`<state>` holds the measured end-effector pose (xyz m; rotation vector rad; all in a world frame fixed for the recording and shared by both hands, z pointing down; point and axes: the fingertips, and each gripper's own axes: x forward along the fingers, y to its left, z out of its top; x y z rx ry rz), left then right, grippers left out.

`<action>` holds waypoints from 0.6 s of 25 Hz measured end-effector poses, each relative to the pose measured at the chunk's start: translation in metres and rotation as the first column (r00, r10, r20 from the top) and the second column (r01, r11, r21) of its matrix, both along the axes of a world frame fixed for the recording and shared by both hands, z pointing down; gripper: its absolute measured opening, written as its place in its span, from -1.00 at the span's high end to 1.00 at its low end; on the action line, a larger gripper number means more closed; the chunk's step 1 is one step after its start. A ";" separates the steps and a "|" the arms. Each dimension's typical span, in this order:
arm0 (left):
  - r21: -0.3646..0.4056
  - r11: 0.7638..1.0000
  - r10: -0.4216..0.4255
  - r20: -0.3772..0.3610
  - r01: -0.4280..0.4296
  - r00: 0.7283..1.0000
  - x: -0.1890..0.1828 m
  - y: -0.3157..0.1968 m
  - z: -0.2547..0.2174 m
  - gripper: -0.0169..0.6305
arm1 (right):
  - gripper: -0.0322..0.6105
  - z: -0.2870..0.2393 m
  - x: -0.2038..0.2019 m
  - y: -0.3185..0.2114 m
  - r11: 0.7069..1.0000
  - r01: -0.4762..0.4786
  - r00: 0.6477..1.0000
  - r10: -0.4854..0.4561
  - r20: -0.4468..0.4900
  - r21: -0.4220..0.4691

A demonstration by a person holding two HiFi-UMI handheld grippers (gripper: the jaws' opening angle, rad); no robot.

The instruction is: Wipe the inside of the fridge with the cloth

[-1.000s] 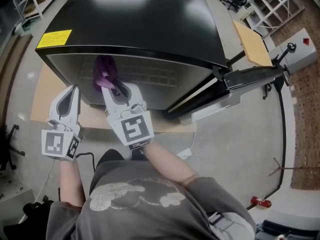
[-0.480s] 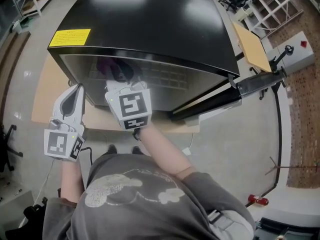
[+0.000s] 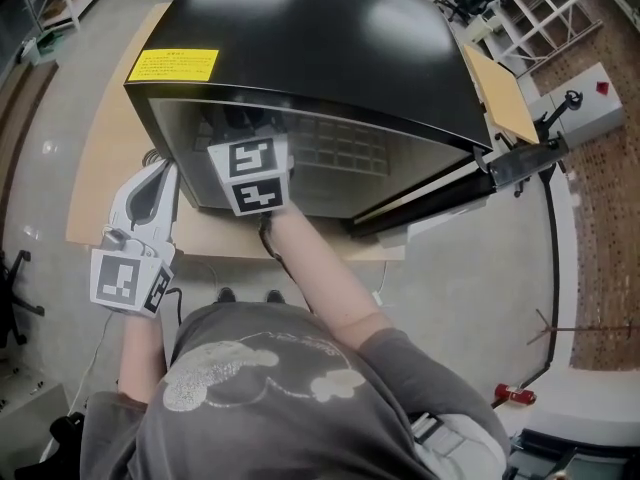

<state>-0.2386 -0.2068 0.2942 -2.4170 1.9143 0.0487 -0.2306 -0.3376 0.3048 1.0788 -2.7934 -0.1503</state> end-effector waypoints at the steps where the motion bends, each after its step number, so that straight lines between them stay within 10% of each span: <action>1: -0.001 1.000 0.006 0.001 -0.006 1.000 0.000 0.000 0.000 0.89 | 0.78 0.000 -0.003 -0.001 1.000 0.007 1.000 -0.007 0.001 -0.002; 15: -0.008 1.000 0.022 -0.024 -0.022 0.999 -0.001 0.001 0.006 0.90 | 0.77 0.001 -0.005 0.077 0.975 0.222 0.972 -0.221 0.078 -0.007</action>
